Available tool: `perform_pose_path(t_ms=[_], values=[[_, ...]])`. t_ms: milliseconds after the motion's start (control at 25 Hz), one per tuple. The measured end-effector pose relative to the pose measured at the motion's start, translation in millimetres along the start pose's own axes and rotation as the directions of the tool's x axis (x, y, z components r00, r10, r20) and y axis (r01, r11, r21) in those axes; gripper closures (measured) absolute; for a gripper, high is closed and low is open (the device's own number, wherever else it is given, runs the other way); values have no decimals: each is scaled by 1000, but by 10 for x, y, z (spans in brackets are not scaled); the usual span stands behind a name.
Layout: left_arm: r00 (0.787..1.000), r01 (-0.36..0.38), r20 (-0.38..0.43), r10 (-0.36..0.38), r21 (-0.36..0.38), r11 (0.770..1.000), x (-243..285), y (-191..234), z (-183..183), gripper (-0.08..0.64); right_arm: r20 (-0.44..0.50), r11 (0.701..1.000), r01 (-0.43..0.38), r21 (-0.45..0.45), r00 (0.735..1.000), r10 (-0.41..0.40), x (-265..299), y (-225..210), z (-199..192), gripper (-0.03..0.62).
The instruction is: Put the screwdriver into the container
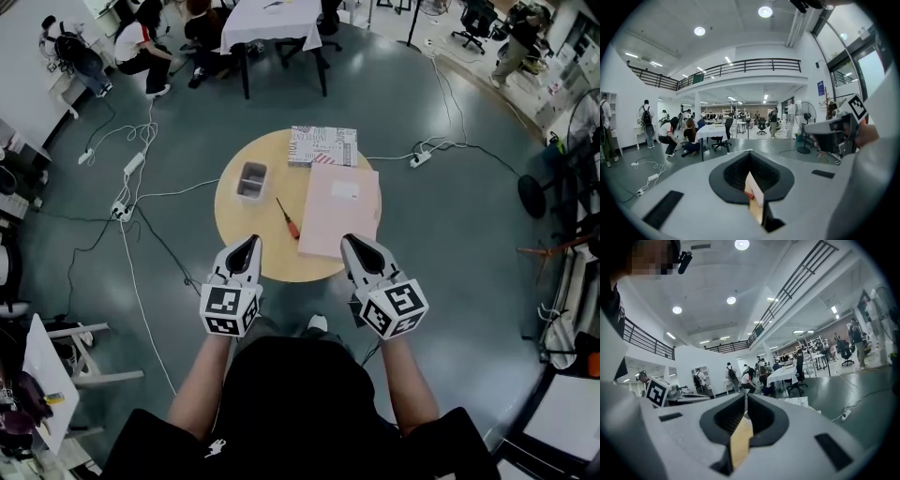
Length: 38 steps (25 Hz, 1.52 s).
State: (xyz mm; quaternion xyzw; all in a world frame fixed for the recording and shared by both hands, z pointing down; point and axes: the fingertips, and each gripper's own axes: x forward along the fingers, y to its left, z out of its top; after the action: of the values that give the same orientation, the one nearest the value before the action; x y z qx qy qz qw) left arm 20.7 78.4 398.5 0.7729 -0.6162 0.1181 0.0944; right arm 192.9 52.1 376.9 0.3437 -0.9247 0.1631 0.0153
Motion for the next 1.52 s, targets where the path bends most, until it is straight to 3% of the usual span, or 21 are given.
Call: perform_pose_path(t_ms=[480,720,1040,1120,1280,1520], values=[[994,66,-83,-65,12,998,377,176,-216,558,-48,998,25,57,999,-22,404,-219,-162,588],[982,153,-107,-153,-7,988,740,473,-258,557,-120,998,55,28,991,-51,877,-230,-343,589],[957,258,-147,-250,37,965,1205,927,-250,557,-199,992,128,9,972,-124,1524,-294,-536,589],[943,304,-166,-287,82,949,1310,979,-285,557,-210,988,154,2,966,-150,1651,-315,-565,589],[898,425,-212,-385,196,884,1462,968,-386,557,-215,978,209,5,955,-203,1866,-359,-573,589],[835,542,-221,-503,177,822,1646,1112,-392,557,-210,949,310,51,933,-293,2009,-371,-617,589]])
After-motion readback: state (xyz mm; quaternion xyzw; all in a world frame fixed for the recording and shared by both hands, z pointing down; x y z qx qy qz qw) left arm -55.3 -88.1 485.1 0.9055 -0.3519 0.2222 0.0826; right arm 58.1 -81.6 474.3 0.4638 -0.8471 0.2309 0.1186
